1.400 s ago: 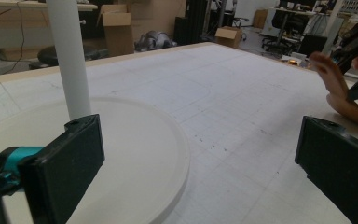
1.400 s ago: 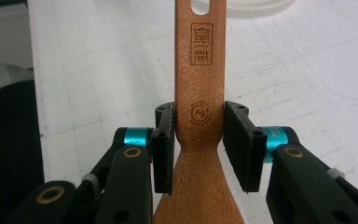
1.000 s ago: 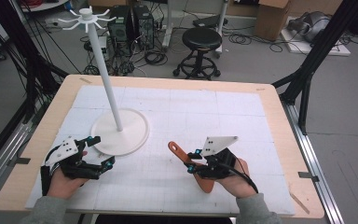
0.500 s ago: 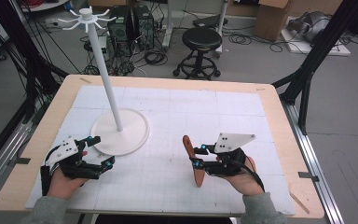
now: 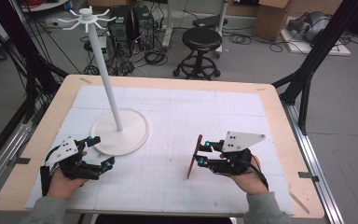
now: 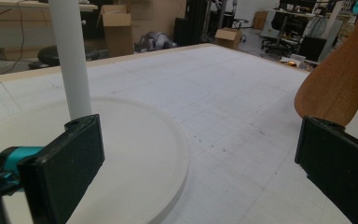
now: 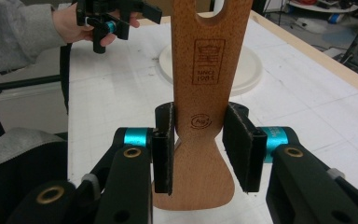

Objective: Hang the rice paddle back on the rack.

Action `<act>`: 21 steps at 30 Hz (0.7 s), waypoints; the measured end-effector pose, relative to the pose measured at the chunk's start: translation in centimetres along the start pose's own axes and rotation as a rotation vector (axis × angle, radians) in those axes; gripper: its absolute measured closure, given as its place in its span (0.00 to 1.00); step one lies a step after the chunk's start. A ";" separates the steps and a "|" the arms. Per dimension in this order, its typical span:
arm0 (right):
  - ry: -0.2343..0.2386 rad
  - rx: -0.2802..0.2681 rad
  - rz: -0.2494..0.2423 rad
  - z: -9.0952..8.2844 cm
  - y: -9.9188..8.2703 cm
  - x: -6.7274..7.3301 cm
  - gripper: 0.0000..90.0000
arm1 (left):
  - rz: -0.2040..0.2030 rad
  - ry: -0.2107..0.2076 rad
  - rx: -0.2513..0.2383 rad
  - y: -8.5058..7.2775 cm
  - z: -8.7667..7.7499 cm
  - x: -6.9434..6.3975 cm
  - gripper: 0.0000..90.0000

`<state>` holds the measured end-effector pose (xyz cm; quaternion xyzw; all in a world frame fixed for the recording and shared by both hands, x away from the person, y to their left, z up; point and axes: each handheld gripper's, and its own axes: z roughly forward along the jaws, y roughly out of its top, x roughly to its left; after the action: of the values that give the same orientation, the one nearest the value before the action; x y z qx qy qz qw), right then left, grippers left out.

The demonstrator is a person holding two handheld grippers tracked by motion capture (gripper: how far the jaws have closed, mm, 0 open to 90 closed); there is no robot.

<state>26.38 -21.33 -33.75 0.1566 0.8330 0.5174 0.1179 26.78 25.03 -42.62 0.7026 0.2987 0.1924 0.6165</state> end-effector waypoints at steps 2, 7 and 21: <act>0.001 -0.012 0.006 -0.1 0.0 -0.1 0.72 | -0.002 0.001 0.000 0.0 0.0 0.0 0.02; -0.002 -0.036 0.002 -0.4 0.1 -0.4 0.72 | 0.002 0.000 0.005 0.0 -0.1 -0.1 0.02; 0.090 -0.080 0.000 0.0 1.2 -1.6 0.72 | -0.002 -0.001 0.005 -0.1 -0.5 -0.3 0.02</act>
<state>28.09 -21.41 -32.61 0.1284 0.8162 0.5567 0.0865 26.17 25.19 -42.55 0.7040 0.2993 0.1907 0.6152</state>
